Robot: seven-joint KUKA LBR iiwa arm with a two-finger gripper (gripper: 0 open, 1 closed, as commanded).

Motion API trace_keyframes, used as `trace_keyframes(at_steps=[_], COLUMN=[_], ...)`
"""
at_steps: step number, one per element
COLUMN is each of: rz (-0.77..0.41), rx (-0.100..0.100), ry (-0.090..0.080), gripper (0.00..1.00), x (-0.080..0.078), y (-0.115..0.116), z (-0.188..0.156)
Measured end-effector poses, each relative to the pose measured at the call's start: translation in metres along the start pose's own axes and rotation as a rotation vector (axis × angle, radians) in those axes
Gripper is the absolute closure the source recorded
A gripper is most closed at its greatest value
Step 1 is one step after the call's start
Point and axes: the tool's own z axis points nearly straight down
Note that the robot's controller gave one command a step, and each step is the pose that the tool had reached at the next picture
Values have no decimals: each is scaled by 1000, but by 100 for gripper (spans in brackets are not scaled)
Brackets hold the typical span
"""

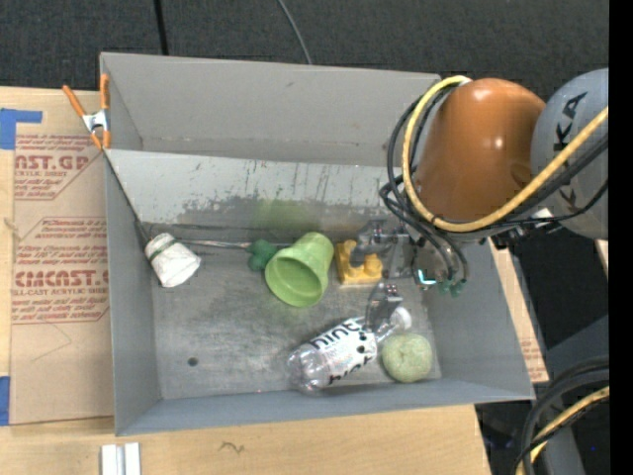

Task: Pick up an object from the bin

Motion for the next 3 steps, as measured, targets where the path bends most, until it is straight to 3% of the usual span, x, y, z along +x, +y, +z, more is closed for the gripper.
trace_keyframes(at_steps=[1,2,3], rz=[0,-99,-313], rx=[0,1,0], ry=[-8,-11,-2], gripper=[0,0,0], x=[-2,11,26], y=[0,3,-4], z=[-3,64,88])
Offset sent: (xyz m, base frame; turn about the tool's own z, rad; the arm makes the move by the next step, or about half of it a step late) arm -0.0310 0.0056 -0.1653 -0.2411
